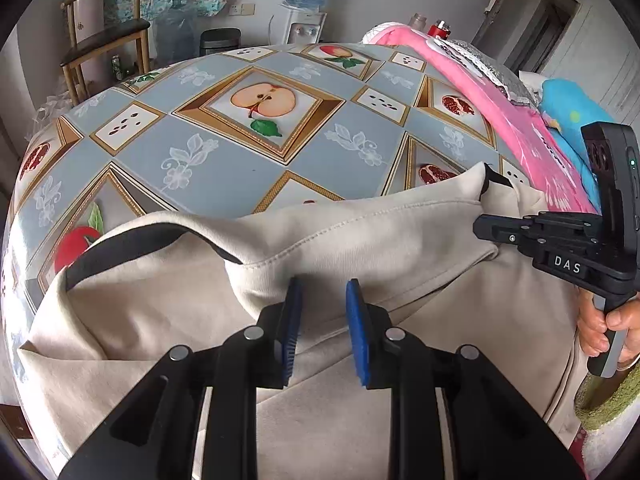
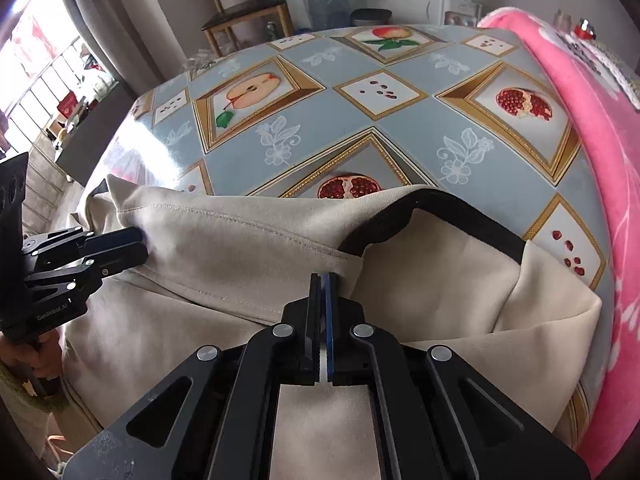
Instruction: Fold large clothes
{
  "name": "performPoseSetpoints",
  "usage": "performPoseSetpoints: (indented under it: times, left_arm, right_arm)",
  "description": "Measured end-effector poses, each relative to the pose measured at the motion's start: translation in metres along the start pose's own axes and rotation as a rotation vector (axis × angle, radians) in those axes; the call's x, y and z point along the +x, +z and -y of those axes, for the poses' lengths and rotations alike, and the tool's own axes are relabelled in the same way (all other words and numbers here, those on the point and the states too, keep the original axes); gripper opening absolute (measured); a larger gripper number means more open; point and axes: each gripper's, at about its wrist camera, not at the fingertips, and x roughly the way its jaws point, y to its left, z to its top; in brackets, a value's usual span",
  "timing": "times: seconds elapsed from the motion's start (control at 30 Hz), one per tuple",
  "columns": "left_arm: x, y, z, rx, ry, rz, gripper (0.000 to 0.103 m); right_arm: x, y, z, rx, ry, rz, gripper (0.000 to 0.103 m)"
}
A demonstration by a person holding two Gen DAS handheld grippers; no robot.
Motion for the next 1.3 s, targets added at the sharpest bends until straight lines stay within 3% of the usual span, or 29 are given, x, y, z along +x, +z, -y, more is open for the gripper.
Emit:
performPoseSetpoints:
  times: [0.07,0.13,0.2,0.27,0.37,0.4,0.47,0.53,0.6,0.77,0.93,1.03,1.17,1.3]
  left_arm:
    - [0.000,0.000,-0.001,-0.008,-0.007,-0.001,0.022]
    - [0.000,0.000,-0.002,-0.014,-0.009,0.001,0.022]
    - [0.000,0.000,0.000,-0.011,-0.003,0.003,0.022]
    - [0.000,0.000,0.000,-0.012,0.001,0.004,0.023]
    - [-0.002,0.001,-0.003,-0.034,-0.015,-0.002,0.023]
    - [-0.007,0.002,-0.005,-0.050,-0.022,-0.003,0.023]
    - [-0.026,0.003,-0.009,-0.084,-0.016,0.034,0.028]
    - [-0.054,0.000,-0.012,-0.105,-0.026,0.089,0.041]
    - [-0.085,-0.007,-0.013,-0.113,-0.019,0.142,0.046]
    - [-0.153,-0.048,-0.006,-0.102,0.043,0.193,0.062]
    - [-0.186,-0.106,0.000,-0.136,0.075,0.181,0.074]
    - [-0.190,-0.140,0.008,-0.158,0.082,0.167,0.079]
    - [-0.178,-0.174,0.023,-0.130,0.089,0.121,0.082]
    - [-0.154,-0.197,0.032,-0.114,0.083,0.043,0.082]
  right_arm:
    - [-0.016,0.001,-0.008,-0.002,0.023,0.049,0.015]
    - [-0.023,0.002,-0.016,-0.015,0.045,0.073,0.016]
    - [-0.017,-0.001,-0.023,-0.036,0.050,0.048,0.016]
    - [0.003,-0.006,-0.028,-0.062,-0.007,-0.005,0.017]
    - [0.002,-0.005,-0.023,-0.012,0.005,0.003,0.018]
    - [-0.005,-0.004,-0.019,0.031,0.023,0.010,0.022]
    - [-0.031,-0.005,-0.016,0.067,0.047,0.066,0.042]
    - [-0.064,-0.012,-0.014,0.090,0.060,0.132,0.056]
    - [-0.094,-0.025,-0.012,0.105,0.080,0.167,0.061]
    - [-0.148,-0.078,-0.013,0.128,0.072,0.201,0.078]
    - [-0.170,-0.135,-0.028,0.146,0.045,0.200,0.085]
    - [-0.168,-0.160,-0.045,0.138,-0.009,0.176,0.085]
    - [-0.152,-0.179,-0.068,0.127,0.000,0.119,0.085]
    - [-0.135,-0.188,-0.093,0.086,-0.079,0.077,0.085]
